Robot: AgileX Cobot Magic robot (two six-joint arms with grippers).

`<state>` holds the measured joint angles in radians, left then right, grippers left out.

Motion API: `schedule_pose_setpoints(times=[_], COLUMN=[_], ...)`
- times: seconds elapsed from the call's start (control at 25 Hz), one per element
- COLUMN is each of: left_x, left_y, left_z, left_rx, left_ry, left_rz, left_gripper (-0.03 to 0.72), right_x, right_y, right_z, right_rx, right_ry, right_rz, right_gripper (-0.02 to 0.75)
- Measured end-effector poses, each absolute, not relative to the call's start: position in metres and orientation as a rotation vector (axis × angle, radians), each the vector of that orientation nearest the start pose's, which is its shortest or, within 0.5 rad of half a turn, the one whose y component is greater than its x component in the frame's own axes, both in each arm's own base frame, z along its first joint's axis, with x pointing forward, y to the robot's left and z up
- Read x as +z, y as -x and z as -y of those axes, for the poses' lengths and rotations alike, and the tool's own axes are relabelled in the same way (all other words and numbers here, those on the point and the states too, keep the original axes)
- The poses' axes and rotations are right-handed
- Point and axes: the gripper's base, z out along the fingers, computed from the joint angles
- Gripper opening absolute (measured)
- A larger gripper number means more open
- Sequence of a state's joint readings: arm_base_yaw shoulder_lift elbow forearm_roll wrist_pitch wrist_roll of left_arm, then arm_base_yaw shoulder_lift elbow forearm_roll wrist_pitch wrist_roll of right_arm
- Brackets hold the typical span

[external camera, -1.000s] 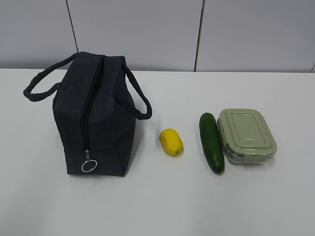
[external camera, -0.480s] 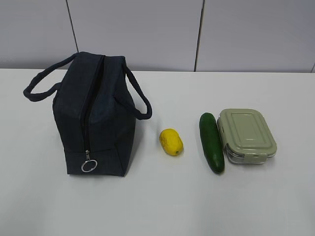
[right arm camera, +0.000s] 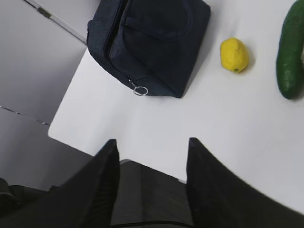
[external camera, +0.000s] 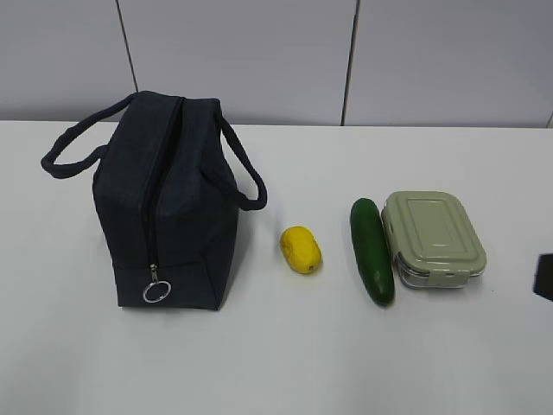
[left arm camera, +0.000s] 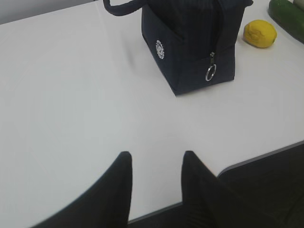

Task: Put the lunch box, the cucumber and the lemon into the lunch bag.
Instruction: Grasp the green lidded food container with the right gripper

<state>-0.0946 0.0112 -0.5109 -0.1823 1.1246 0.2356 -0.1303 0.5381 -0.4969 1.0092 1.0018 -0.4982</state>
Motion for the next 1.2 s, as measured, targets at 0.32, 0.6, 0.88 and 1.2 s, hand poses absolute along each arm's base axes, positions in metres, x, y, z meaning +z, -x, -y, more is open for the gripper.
schedule_pose_setpoints(times=[0.32, 0.6, 0.88, 1.2], left_x=[0.276, 0.276, 0.276, 0.276], left_y=[0.009, 0.009, 0.009, 0.009], left_z=[0.014, 0.014, 0.014, 0.014], left_rx=[-0.135, -0.135, -0.135, -0.135], left_ry=[-0.36, -0.36, -0.36, -0.36], left_rz=[-2.066, -2.066, -2.066, -2.066], left_gripper=[0.238, 0.238, 0.238, 0.238], right_x=[0.272, 0.268, 0.271, 0.259], right_y=[-0.176, -0.242, -0.273, -0.276], right_z=[-0.051, -0.046, -0.007, 0.038], right_rx=[1.145, 1.237, 1.102, 1.046], right_ry=[0.077, 0.205, 0.15, -0.044], right_rz=[-2.252, -2.355, -2.397, -2.407], right_gripper=[0.349, 0.35, 0.402, 0.497])
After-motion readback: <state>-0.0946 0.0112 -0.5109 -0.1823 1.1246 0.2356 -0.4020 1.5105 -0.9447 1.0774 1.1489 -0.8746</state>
